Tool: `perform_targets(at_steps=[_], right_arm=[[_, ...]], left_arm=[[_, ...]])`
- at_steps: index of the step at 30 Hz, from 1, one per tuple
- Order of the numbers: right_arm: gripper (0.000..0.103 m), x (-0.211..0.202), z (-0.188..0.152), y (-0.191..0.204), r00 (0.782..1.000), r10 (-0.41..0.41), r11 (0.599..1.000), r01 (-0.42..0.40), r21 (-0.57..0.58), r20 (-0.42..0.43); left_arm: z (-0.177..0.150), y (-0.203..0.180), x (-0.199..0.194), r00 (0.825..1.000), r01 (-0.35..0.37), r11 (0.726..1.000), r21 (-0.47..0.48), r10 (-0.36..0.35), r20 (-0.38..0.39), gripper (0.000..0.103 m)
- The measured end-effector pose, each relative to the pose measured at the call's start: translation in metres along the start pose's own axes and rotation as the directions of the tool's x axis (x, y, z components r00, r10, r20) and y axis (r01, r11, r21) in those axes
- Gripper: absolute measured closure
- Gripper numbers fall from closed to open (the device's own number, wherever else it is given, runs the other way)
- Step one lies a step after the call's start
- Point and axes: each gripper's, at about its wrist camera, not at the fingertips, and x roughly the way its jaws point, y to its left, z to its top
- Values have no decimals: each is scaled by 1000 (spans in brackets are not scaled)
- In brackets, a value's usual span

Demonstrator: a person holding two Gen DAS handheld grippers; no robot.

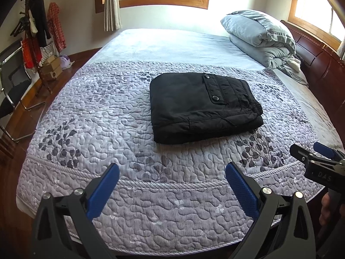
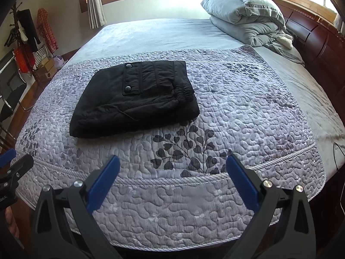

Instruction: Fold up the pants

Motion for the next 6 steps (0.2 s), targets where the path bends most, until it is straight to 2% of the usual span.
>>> perform_targets(at_steps=[6], right_arm=[[4,1,-2,-2,1000,6,1000,-6,13,-4]], left_arm=[[1,6,3,999,36,998,-47,-37,-34,4]])
